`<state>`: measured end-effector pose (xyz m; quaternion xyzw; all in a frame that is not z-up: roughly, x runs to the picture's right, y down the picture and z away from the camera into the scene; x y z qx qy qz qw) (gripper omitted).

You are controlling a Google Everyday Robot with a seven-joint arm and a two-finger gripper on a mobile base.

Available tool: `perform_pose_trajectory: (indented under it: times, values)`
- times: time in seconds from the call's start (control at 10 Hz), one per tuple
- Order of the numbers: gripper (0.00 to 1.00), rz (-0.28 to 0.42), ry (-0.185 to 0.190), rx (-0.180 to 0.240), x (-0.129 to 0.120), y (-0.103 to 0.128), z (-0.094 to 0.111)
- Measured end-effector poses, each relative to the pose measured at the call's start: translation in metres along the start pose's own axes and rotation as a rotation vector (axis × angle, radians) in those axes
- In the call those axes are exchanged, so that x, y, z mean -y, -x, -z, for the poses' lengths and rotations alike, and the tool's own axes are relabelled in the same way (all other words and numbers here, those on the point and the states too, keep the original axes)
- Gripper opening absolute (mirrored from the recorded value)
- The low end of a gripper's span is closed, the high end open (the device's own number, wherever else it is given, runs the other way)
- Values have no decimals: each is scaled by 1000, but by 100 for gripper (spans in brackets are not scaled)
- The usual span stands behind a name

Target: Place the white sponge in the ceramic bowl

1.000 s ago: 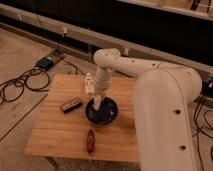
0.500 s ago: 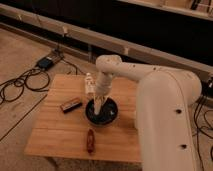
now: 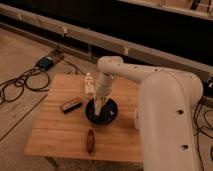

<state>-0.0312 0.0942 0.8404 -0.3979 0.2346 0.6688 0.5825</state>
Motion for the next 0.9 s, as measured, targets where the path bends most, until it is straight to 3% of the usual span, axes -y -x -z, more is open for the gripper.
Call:
perform_pose_trajectory:
  times: [0.9]
  values:
    - [80, 19, 13, 34, -1, 3, 11]
